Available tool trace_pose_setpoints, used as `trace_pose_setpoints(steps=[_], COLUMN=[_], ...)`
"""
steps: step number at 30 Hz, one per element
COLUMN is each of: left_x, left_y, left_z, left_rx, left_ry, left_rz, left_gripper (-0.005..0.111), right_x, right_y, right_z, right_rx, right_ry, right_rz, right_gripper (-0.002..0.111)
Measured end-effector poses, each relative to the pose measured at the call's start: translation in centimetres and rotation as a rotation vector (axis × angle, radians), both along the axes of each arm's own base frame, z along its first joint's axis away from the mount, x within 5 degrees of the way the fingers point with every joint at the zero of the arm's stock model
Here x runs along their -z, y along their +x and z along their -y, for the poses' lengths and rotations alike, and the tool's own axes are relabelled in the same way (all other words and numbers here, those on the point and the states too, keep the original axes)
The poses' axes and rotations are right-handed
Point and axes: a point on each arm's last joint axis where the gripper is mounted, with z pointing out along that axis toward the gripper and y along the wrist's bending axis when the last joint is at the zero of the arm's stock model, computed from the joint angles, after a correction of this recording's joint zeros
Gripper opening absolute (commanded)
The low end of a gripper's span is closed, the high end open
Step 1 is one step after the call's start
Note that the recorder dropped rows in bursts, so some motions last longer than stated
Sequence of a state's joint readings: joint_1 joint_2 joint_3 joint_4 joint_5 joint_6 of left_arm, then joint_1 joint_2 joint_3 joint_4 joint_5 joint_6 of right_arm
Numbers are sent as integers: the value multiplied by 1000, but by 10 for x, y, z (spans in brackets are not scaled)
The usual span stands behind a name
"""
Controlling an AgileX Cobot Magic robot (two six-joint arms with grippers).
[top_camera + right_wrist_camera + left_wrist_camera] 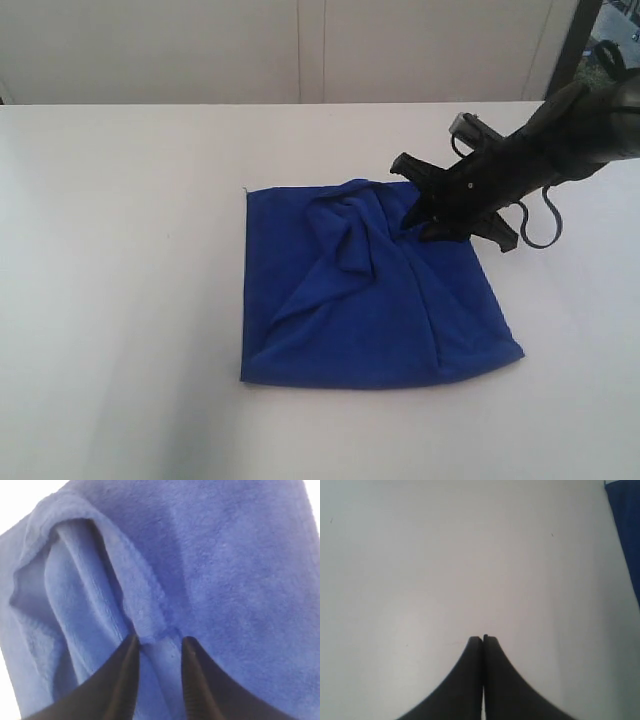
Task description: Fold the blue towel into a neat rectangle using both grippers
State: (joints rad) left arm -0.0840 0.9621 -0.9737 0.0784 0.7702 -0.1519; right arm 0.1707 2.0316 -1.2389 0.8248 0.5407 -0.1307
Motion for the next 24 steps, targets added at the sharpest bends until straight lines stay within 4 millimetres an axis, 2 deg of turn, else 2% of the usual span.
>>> trace_pose_setpoints(steps=[9,24], left_x=[0,0], left_y=[0,0], left_z=[0,0], left_rx=[0,0], left_ry=[0,0], left_rz=[0,0], left_gripper=[0,0], right_x=[18,14], right_y=[4,10], right_z=[-2,-7], right_rx=[76,63], right_ry=[48,118], right_rz=[-38,41], right_gripper=[29,29])
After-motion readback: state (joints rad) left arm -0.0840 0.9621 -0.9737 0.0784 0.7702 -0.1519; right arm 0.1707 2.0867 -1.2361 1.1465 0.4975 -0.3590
